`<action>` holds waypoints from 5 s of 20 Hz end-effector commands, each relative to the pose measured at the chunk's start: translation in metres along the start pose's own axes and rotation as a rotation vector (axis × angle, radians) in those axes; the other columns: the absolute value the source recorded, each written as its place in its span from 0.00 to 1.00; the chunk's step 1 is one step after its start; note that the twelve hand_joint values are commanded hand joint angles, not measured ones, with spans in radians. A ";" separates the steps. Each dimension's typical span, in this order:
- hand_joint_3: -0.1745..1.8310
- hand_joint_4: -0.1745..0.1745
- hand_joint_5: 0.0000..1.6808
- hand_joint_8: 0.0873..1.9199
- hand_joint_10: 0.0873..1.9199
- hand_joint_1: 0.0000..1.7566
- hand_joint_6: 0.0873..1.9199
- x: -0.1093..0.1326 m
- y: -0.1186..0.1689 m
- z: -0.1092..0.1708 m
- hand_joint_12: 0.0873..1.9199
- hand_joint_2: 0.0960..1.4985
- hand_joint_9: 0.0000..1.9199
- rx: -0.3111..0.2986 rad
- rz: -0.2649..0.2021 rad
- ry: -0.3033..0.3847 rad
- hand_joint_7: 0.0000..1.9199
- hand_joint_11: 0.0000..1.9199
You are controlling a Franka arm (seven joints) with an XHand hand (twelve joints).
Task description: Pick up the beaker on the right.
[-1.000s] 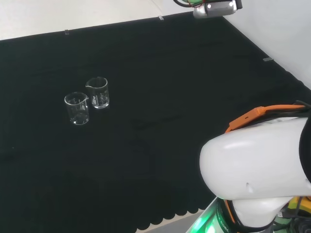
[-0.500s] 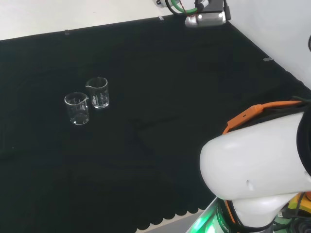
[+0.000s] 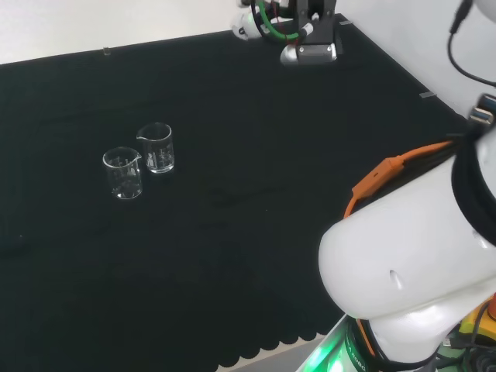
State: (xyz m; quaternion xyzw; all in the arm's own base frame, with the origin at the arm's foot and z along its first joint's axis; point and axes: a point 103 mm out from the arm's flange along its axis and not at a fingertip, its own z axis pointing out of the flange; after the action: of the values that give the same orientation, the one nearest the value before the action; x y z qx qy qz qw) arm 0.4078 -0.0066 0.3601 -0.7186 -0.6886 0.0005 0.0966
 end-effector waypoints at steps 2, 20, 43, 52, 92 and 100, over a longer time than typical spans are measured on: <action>0.05 0.38 0.13 0.20 0.29 0.20 0.00 -0.012 0.069 0.044 0.50 0.92 0.07 -0.020 -0.093 0.099 0.04 0.00; 0.02 0.38 0.15 0.22 0.29 0.25 0.00 0.004 0.131 0.136 0.52 0.86 0.08 0.094 -0.276 0.346 0.06 0.00; 0.00 0.24 0.18 0.30 0.32 0.45 0.00 0.025 0.152 0.206 0.64 0.60 0.17 0.195 -0.412 0.474 0.14 0.00; 0.00 0.24 0.13 0.31 0.33 0.44 0.00 0.030 0.158 0.233 0.58 0.57 0.13 0.242 -0.449 0.524 0.08 0.00; 0.00 0.25 0.12 0.32 0.33 0.45 0.00 0.068 0.183 0.293 0.55 0.56 0.10 0.215 -0.567 0.604 0.06 0.00; 0.00 0.26 0.12 0.31 0.32 0.45 0.00 0.075 0.183 0.299 0.55 0.56 0.10 0.176 -0.586 0.655 0.06 0.00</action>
State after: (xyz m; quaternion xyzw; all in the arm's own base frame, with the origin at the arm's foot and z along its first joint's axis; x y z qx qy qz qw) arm 0.5529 0.0998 0.0533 -0.4485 -0.7944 -0.1837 0.3660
